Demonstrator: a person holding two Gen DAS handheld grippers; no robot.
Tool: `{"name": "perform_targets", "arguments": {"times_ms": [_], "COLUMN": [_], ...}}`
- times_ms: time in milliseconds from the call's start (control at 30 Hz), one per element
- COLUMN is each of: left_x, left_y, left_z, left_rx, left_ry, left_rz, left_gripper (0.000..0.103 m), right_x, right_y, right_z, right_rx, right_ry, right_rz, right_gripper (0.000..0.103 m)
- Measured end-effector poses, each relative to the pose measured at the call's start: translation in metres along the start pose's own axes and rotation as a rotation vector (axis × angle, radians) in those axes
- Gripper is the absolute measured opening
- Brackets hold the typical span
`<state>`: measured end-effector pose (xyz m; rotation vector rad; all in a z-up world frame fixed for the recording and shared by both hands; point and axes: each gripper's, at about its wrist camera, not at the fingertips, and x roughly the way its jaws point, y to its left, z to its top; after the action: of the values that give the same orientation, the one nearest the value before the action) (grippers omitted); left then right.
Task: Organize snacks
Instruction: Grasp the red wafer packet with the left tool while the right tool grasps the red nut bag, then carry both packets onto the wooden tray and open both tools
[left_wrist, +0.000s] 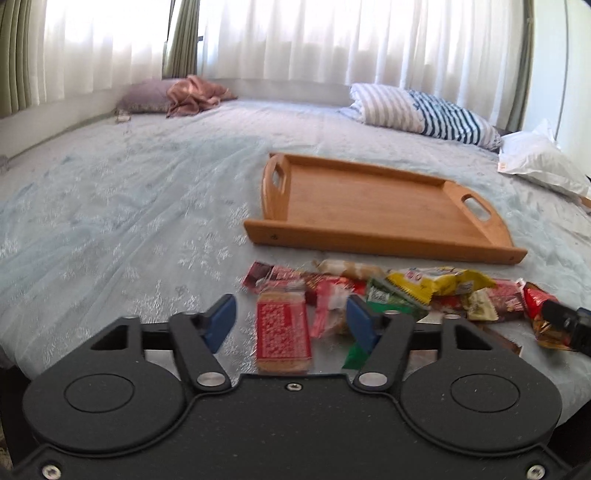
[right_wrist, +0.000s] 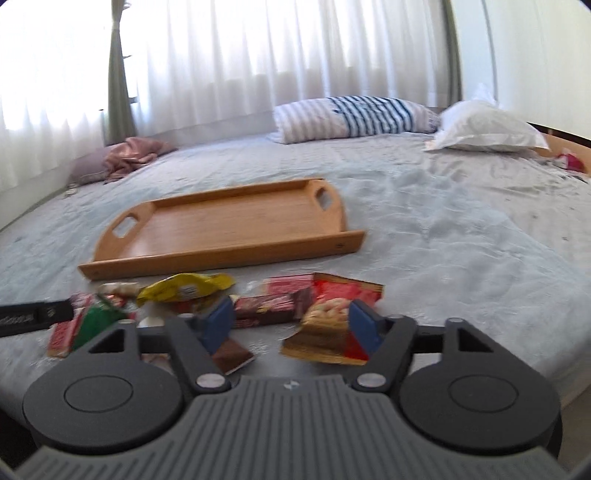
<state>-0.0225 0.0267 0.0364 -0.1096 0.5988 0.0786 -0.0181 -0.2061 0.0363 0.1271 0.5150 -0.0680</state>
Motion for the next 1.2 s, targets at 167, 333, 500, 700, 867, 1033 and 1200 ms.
{"name": "perform_targets", "arguments": {"times_ms": [167, 333, 500, 700, 867, 1033, 1200], "left_x": [0.007, 0.017, 0.024, 0.026, 0.024, 0.017, 0.011], "left_y": [0.003, 0.0, 0.001, -0.001, 0.0, 0.002, 0.006], "left_z": [-0.004, -0.007, -0.007, -0.007, -0.005, -0.002, 0.009], "left_rx": [0.005, 0.018, 0.013, 0.022, 0.025, 0.024, 0.013], "left_ry": [0.03, 0.046, 0.06, 0.063, 0.056, 0.036, 0.01], "left_rz": [0.023, 0.047, 0.037, 0.019, 0.013, 0.011, 0.0], "left_gripper": [0.054, 0.053, 0.043, 0.032, 0.032, 0.031, 0.031], "right_x": [0.016, 0.025, 0.029, 0.038, 0.039, 0.031, 0.027], "right_y": [-0.009, -0.007, -0.003, -0.005, -0.006, -0.005, -0.005], "right_z": [0.0, -0.005, -0.008, -0.007, -0.007, -0.004, 0.006], "right_rx": [0.01, -0.001, -0.025, -0.021, -0.024, -0.025, -0.013], "right_ry": [0.023, 0.052, 0.058, 0.071, 0.075, 0.058, 0.049], "right_rz": [-0.053, -0.076, -0.081, -0.087, -0.074, -0.047, -0.013], "right_gripper": [0.058, 0.058, 0.058, 0.058, 0.051, 0.05, 0.05]}}
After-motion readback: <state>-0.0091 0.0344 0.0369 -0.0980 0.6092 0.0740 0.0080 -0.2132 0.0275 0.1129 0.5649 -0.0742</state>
